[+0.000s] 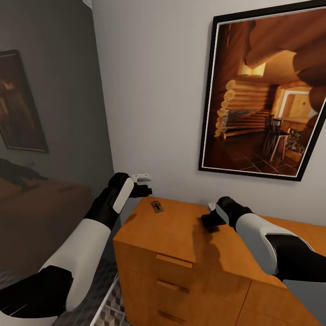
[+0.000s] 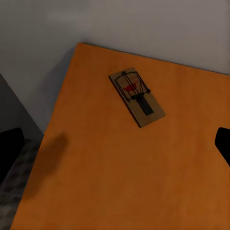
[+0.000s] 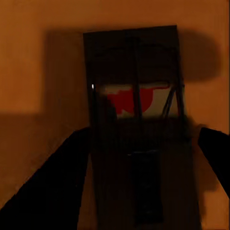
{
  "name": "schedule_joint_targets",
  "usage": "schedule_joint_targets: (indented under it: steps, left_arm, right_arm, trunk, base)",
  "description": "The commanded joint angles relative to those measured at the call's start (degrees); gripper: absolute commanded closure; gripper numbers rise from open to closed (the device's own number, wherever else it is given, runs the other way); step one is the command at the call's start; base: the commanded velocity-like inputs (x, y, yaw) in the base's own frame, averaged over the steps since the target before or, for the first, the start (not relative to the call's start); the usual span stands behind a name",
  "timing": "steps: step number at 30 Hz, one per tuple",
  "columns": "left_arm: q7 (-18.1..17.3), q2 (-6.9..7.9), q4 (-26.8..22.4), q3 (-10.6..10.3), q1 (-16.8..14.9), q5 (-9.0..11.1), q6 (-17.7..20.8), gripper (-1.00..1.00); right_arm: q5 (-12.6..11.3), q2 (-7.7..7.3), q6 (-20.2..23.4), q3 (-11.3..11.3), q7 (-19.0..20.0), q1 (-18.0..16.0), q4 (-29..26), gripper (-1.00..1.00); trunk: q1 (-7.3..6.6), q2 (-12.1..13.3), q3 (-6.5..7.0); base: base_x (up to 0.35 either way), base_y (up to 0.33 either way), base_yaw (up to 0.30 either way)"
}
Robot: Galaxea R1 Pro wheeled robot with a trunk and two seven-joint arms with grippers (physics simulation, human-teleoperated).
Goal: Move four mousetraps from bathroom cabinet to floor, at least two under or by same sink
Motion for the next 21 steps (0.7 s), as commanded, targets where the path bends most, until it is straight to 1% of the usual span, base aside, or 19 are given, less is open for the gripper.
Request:
schedule_joint_targets:
  steps: [1, 9, 18, 21]
  left_arm:
    - [0.6, 0.02, 0.0, -0.1, -0.1, 0.6, 0.1, -1.00]
    - [0.6, -0.01, 0.0, -0.1, -0.1, 0.6, 0.1, -1.00]
    - [0.6, -0.06, -0.1, -0.1, -0.1, 0.5, 0.1, -1.00]
    - [0.6, -0.07, -0.1, -0.2, -0.1, 0.5, 0.1, -1.00]
  right_arm:
    - [-0.3, -0.01, 0.3, -1.0, 0.5, 0.0, 0.3, 1.00]
    - [-0.1, 0.02, 0.4, -0.9, -0.2, 0.0, 1.3, 1.00]
    - [0.3, -0.66, 0.5, -0.7, -0.2, 0.0, 0.9, 1.00]
    - [0.4, -0.79, 2.3, -0.8, -0.1, 0.0, 0.1, 1.00]
  trunk:
    - [0.01, 0.0, -0.09]
    - [0.01, 0.0, -0.09]
    - [0.01, 0.0, -0.09]
    - [0.01, 0.0, -0.09]
  base:
    - [0.000, 0.000, 0.000]
    - [0.000, 0.000, 0.000]
    - [0.000, 0.000, 0.000]
    - [0.000, 0.000, 0.000]
